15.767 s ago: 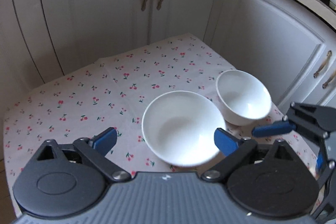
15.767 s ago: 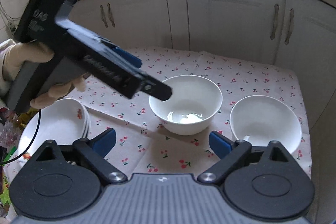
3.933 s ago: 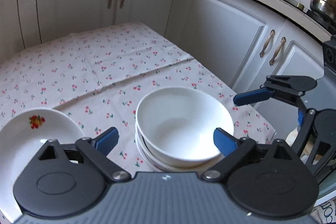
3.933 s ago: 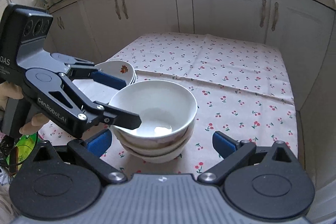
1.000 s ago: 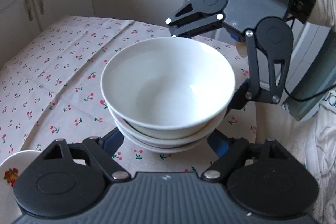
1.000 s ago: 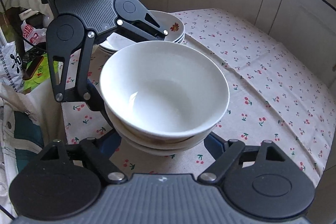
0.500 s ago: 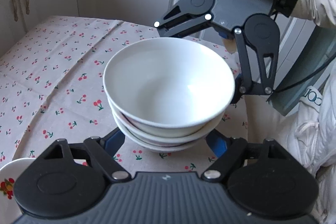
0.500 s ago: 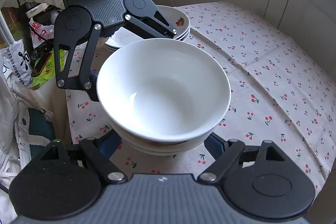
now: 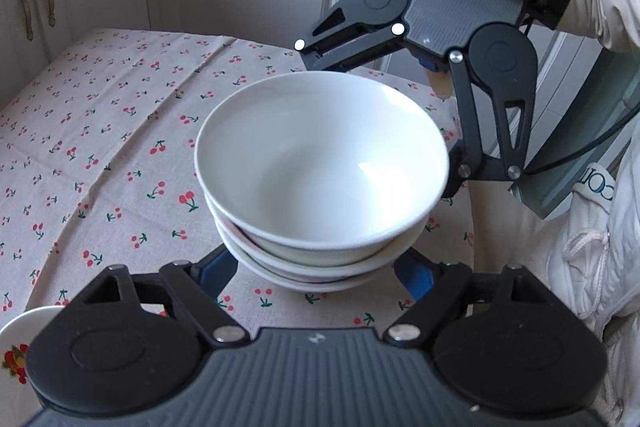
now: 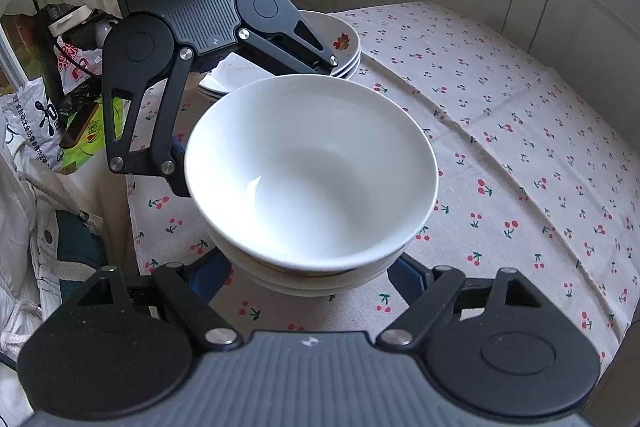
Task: Organize plates and bowls
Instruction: 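Lift and carry the bowl stack with both grippers over the plate stack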
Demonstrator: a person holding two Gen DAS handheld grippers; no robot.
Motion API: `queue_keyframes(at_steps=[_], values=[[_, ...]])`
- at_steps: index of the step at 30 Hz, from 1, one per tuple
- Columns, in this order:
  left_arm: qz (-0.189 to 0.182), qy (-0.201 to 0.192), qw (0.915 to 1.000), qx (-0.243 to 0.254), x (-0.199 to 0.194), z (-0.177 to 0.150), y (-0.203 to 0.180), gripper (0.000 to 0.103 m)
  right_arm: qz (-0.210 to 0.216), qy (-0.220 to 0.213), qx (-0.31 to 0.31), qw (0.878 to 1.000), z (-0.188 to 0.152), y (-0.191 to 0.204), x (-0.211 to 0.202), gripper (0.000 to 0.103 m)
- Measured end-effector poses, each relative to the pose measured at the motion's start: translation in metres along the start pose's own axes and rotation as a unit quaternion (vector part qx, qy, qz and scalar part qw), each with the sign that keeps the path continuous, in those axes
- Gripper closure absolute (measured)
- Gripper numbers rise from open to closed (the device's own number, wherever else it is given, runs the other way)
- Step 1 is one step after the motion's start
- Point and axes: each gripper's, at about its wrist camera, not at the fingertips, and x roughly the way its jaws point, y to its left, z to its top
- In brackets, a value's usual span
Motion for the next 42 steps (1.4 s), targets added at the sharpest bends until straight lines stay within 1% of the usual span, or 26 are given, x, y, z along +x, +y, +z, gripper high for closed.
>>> queue_keyframes(at_steps=[10,17,28,33,42], values=[[0.005,0.001,1.0,0.0,-0.002,0.002,-0.002,0.019,-0.004,0.001,0.0,1.0,0.0,0.001,0.0,0.015],[0.007,-0.007,0.9999,0.0,-0.012,0.004,-0.004,0.019,-0.004,-0.003,0.004,1.0,0.003,0.001,-0.008,0.015],[0.018,-0.016,0.9997,0.006,-0.03,0.009,-0.012,0.019,-0.02,0.001,-0.017,1.0,0.016,0.012,-0.021,0.015],[0.024,-0.027,0.9994,0.0,-0.044,0.006,-0.013,0.019,-0.023,0.003,-0.03,0.999,0.029,0.018,-0.027,0.015],[0.046,-0.045,0.9979,-0.004,-0.08,-0.009,-0.011,0.019,-0.025,0.007,-0.057,0.998,0.066,0.034,-0.027,0.015]])
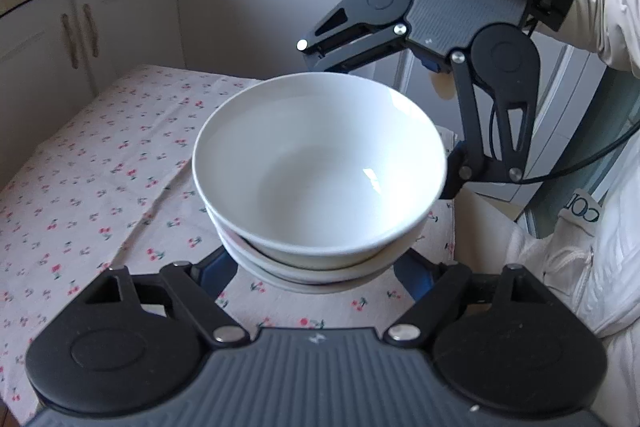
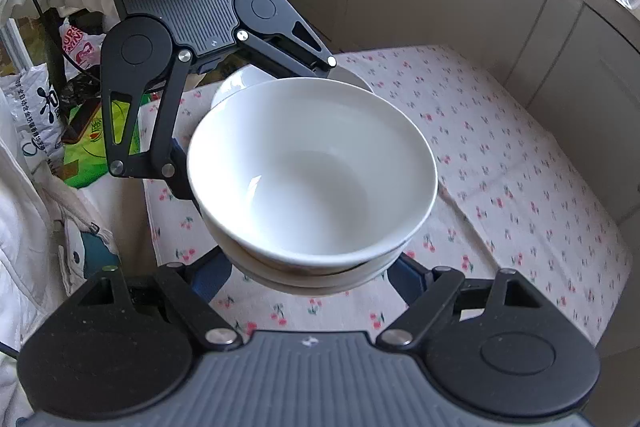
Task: Organize plates and bowls
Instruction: 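Lift and carry the bowl stack with both grippers over the plate stack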
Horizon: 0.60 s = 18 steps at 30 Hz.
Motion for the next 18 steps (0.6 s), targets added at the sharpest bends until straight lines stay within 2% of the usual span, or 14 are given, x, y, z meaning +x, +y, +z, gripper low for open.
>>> queue_keyframes(at_steps=[18], values=[[0.066,-0.004,0.9969,-0.042,-0.067,-0.043,0.034,0.019,0.025,-0.01,-0.067,0.997,0.085,0.004,0.046,0.015]])
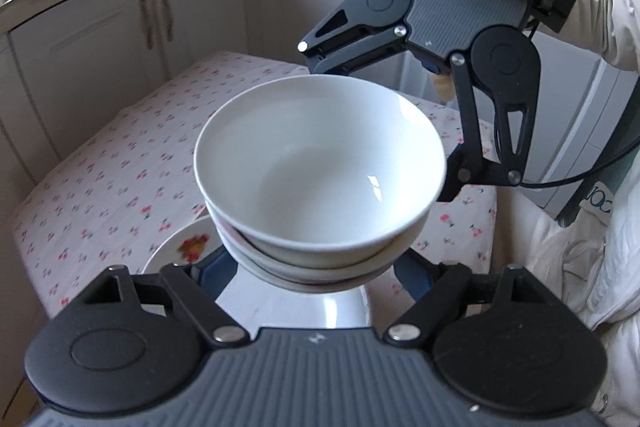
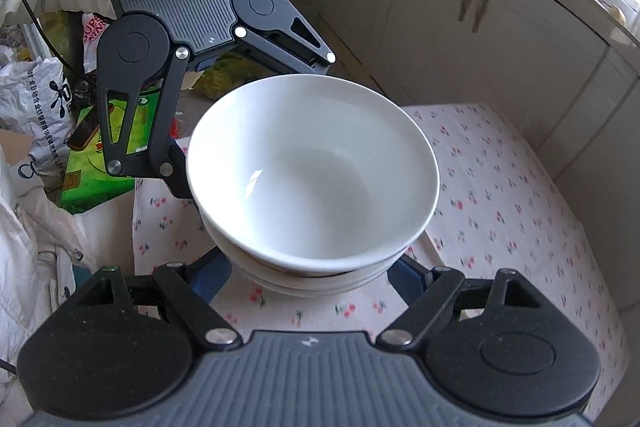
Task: Organize plates and bowls
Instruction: 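Lift and carry the bowl stack with both grippers over the plate stack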
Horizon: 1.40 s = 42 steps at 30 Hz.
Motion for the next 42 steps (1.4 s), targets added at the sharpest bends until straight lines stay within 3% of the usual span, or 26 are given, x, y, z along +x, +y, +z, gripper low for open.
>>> queue_keyframes(at_steps=[14,42], values=[[0.019,0.004,0.9992,-0.035,-0.014,-0.034,0.028,0.019,0.025,0.007,-0.025,0.999,0.034,-0.003,0.042,0.015],[0.008,0.015,0.9983,-0.056,0.006,-0.045,0.043,0.019,0.043,0.029,-0.002,0.999,0.032,-0.02,0.073,0.015]])
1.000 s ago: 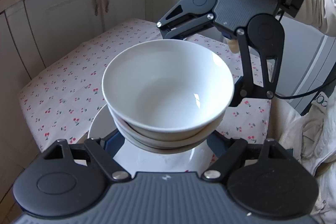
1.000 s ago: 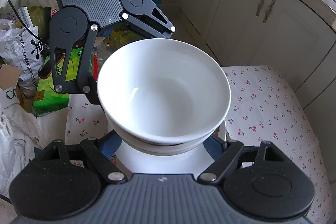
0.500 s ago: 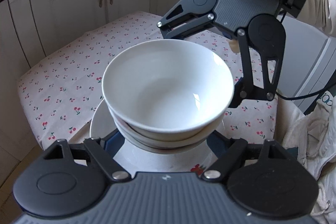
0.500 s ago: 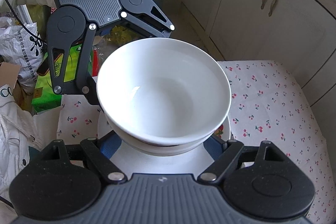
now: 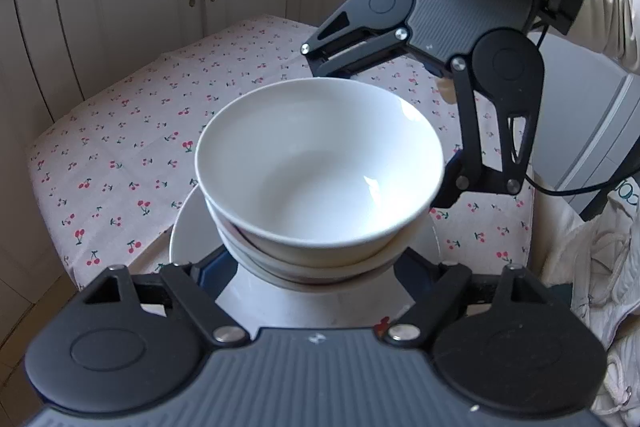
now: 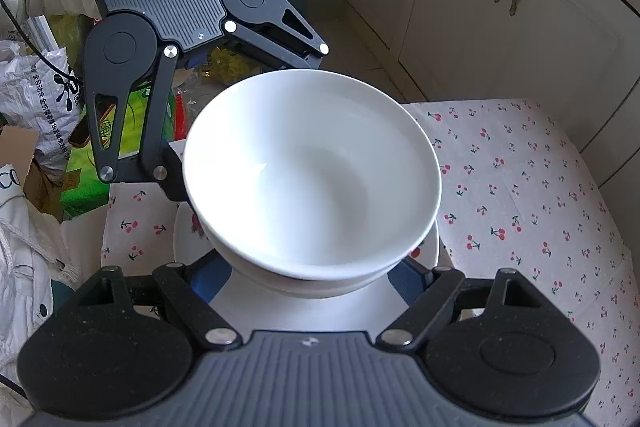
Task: Organize plates and bowls
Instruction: 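Lift and carry the bowl stack with both grippers over the plate stack, then lower the bowl stack onto the plate stack with both grippers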
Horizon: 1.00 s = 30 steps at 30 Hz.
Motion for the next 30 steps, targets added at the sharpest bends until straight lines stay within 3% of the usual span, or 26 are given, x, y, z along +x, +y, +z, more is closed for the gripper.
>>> queue_keyframes(at_steps=[30], values=[[-0.01,0.01,0.9999,-0.01,0.011,0.0,0.011,0.019,0.003,-0.001,0.028,1.0,-0.004,-0.009,0.009,0.015]])
